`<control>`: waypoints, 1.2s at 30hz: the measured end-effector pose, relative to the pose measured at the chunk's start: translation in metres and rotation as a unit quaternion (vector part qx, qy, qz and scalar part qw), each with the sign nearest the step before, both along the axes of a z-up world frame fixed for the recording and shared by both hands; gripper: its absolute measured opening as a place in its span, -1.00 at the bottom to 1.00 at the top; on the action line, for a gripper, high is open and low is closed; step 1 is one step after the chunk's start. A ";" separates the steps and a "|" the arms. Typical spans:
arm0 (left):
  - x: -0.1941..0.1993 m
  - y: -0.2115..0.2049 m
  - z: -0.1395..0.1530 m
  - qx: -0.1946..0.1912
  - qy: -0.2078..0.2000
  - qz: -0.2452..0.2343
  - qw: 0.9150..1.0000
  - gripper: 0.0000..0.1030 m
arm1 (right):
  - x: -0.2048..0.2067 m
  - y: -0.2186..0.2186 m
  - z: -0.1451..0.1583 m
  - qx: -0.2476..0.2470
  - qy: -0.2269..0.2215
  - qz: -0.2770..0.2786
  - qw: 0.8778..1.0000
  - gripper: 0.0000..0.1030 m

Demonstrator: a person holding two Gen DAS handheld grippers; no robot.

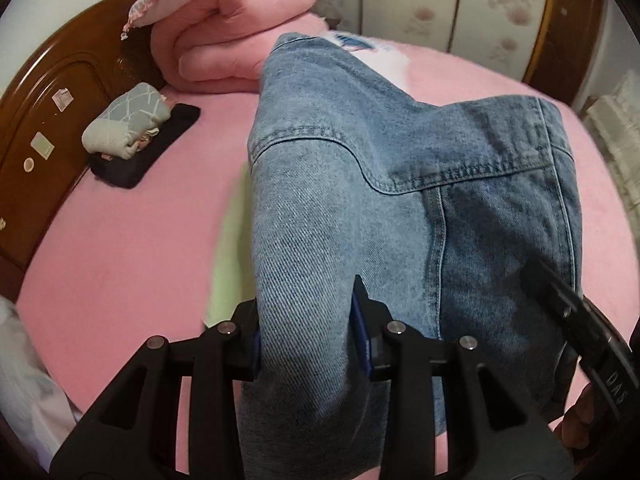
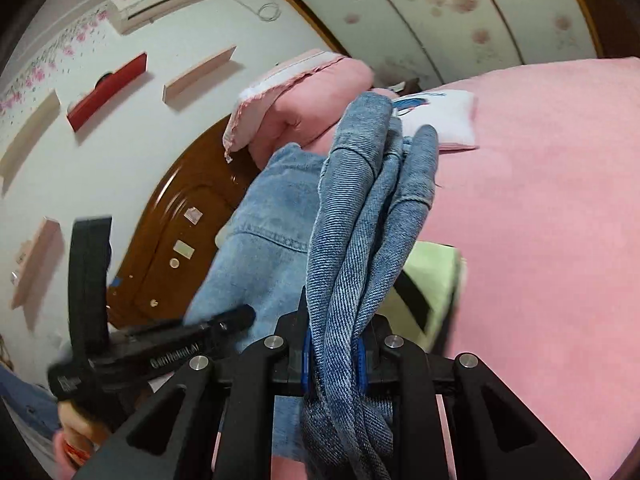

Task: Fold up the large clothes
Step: 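Lift the bundle with both grippers and carry it toward the clothes stack, then place the bundle on the folded clothes stack and open both grippers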

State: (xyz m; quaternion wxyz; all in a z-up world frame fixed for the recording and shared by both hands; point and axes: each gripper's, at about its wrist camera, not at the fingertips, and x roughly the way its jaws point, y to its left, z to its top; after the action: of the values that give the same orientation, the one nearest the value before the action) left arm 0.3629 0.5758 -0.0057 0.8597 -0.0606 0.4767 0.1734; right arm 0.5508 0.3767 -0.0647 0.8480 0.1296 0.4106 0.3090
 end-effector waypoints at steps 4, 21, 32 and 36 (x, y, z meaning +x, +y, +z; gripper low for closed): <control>0.039 0.029 -0.117 0.008 0.044 -0.027 0.999 -0.21 | 0.033 0.062 -0.116 -0.076 0.082 -0.028 0.993 -0.70; -0.046 0.009 -0.177 0.015 -0.160 0.097 0.982 0.24 | -0.067 -0.062 -0.161 -0.217 0.085 -0.033 0.972 -0.31; -0.144 -0.161 -0.152 -0.001 -0.157 0.242 0.958 0.27 | -0.267 -0.272 -0.110 -0.234 0.147 -0.103 0.955 0.51; -0.204 -0.261 -0.158 -0.045 -0.135 0.229 0.963 0.27 | -0.335 -0.357 -0.090 -0.268 0.160 -0.117 0.943 0.66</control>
State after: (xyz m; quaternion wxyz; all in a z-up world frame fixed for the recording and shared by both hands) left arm 0.1593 0.3147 -0.1638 0.8497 -0.2299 0.3370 0.3342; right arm 0.2154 0.0193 -0.1545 0.8046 -0.0074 0.5906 0.0617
